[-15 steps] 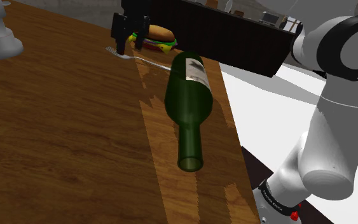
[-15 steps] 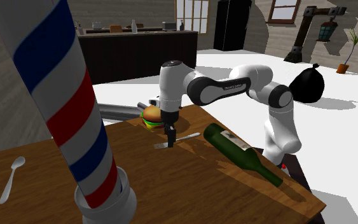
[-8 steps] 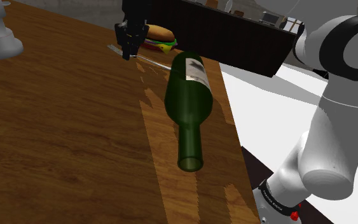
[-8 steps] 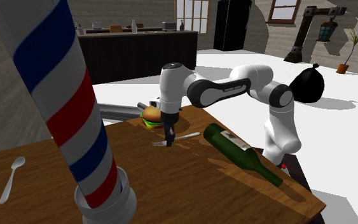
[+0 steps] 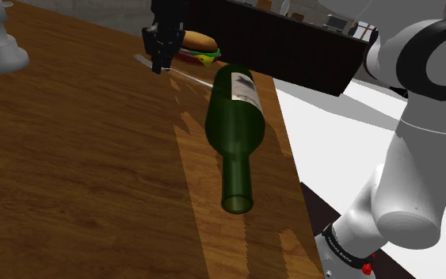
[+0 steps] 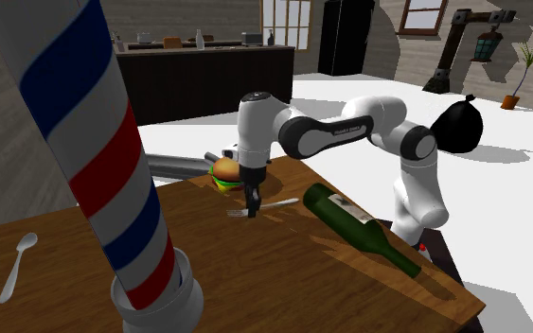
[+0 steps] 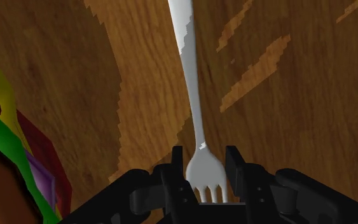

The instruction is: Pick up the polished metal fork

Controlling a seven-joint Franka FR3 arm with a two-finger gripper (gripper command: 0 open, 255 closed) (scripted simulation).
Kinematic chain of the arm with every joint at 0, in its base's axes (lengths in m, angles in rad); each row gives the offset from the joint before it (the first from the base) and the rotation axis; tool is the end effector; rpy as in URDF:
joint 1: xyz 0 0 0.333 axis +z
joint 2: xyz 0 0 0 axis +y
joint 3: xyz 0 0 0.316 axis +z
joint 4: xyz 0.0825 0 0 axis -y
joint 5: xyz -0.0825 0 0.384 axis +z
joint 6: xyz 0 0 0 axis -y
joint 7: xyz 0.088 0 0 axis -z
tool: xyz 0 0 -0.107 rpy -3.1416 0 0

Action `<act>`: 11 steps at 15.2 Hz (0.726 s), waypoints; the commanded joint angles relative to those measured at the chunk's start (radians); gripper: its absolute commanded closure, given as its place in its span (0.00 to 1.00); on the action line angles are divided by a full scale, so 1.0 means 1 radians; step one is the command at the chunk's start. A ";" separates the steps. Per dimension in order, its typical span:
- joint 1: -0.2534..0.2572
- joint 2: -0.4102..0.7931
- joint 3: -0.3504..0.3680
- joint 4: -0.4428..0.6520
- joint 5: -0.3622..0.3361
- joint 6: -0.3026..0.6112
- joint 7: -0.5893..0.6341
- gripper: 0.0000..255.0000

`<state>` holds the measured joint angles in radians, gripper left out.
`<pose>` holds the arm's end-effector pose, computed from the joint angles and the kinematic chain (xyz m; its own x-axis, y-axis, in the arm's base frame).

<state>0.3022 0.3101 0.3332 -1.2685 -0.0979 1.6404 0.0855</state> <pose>0.5498 0.3485 0.5955 0.8583 0.5073 0.0773 0.5094 -0.8605 -0.0087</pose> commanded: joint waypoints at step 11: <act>0.045 0.101 0.001 0.312 -0.034 -0.217 0.006 1.00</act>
<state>0.3422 0.3979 0.3350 -0.9926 -0.1273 1.4476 0.0914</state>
